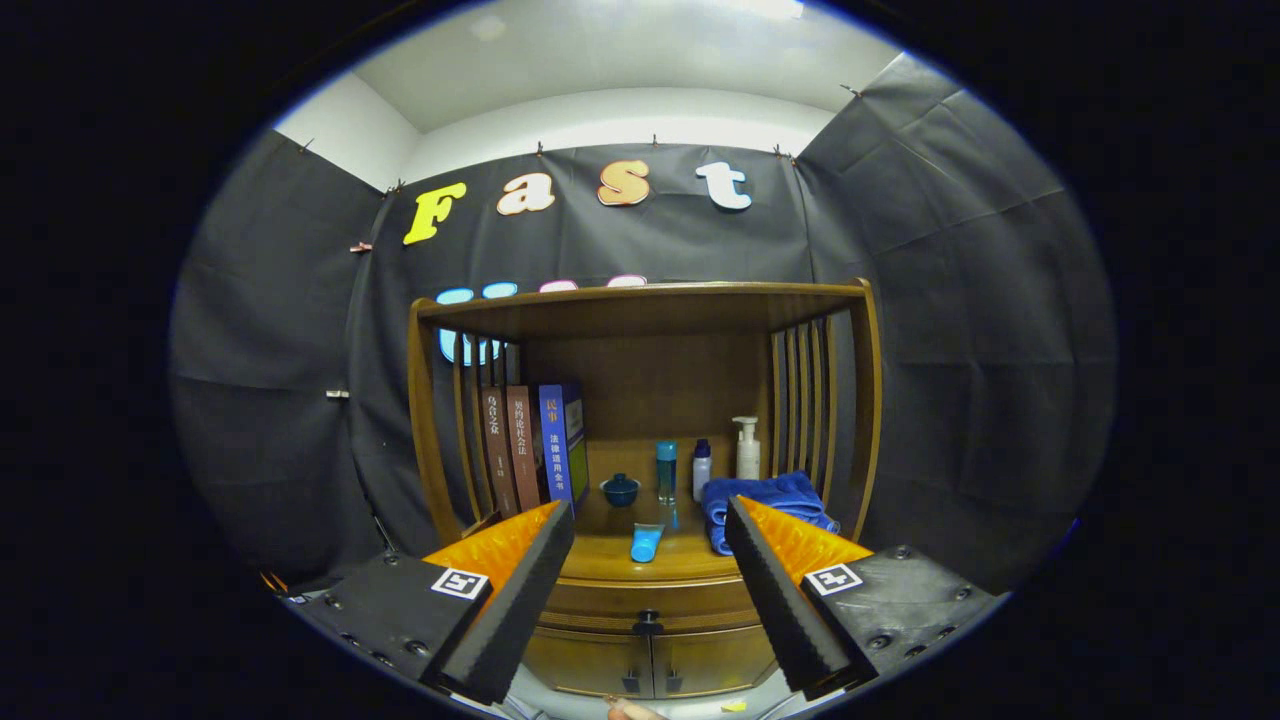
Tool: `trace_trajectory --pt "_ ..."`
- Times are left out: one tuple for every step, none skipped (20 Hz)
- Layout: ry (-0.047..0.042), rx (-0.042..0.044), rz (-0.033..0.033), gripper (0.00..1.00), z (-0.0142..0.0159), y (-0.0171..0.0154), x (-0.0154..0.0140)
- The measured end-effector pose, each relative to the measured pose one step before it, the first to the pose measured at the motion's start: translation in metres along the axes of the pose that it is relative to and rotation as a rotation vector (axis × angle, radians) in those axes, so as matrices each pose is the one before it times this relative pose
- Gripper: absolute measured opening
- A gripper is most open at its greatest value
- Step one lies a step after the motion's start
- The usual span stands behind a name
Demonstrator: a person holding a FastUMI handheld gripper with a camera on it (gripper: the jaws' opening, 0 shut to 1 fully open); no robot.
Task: Pull open the drawer, take out the items inside it, and place them on the countertop above the cabinet.
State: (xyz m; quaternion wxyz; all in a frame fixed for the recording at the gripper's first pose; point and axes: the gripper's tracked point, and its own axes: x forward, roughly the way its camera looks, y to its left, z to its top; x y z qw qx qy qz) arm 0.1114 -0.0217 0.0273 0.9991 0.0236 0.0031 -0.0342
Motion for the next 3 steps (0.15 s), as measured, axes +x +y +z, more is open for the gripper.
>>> trace_trajectory --pt "-0.00169 -0.00153 -0.00229 0.99 0.00115 -0.00105 -0.00243" --pt "-0.00117 0.00044 -0.00121 0.99 0.00183 -0.00125 -0.00121" --pt "-0.00361 0.00129 -0.00108 0.99 0.00149 -0.00113 -0.00094"
